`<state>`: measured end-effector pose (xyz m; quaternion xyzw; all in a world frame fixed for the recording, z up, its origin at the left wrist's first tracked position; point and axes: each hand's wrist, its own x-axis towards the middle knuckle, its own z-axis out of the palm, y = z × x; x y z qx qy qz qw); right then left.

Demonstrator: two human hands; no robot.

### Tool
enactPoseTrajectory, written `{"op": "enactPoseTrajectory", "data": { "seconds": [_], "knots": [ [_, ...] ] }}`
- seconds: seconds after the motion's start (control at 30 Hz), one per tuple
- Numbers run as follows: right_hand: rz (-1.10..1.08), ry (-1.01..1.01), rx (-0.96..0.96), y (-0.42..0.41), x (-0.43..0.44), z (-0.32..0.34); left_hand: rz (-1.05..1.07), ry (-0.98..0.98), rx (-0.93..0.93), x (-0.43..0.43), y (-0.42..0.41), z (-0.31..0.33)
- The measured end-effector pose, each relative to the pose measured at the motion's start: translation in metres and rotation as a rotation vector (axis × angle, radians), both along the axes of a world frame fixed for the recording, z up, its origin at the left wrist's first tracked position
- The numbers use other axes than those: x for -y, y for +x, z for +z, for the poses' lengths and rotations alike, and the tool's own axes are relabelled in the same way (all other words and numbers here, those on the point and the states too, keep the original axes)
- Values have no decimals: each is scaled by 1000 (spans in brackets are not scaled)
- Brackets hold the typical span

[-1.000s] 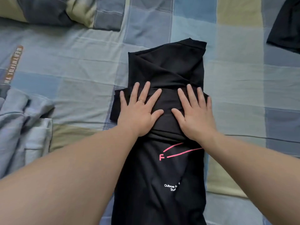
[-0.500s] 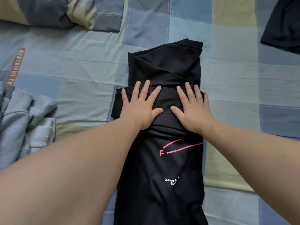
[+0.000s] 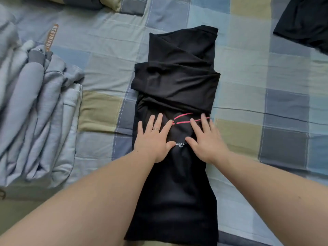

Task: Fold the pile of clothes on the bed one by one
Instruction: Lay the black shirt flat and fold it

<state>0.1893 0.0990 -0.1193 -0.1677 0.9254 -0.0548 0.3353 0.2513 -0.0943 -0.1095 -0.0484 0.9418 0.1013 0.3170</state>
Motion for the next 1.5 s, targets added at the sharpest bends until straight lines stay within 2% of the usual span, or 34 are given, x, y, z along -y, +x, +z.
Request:
{"op": "enactPoseTrajectory", "data": {
  "seconds": [0.33,0.53,0.6,0.67,0.8,0.87,0.93,1.0,1.13,1.37,1.5],
  "knots": [
    [-66,7,-28,139,-19,-14,-126,13,-54,-14,119,-23],
    [-163,27,-84,221,-34,-12,-75,64,-125,-4,188,-21],
    [-246,38,-143,242,-36,-6,41,108,-183,-4,210,-17],
    [-394,41,-163,256,-35,1,260,146,-247,-6,232,-12],
    [-775,53,-39,250,-35,9,729,245,-290,-10,250,-9],
    [-916,17,65,244,-38,10,868,309,-260,-11,252,-12],
    [-990,-60,145,246,-44,9,901,314,-198,-11,255,-14],
    [-1037,-220,179,251,-50,6,903,344,-146,-12,257,-15],
    [-1064,-426,189,271,-55,8,1018,473,-158,-17,270,-8],
    [-1135,-577,156,305,-65,55,1214,623,-114,-33,307,45],
    [-1240,-567,205,343,-78,112,1361,653,11,-47,347,103]
  ]
}}
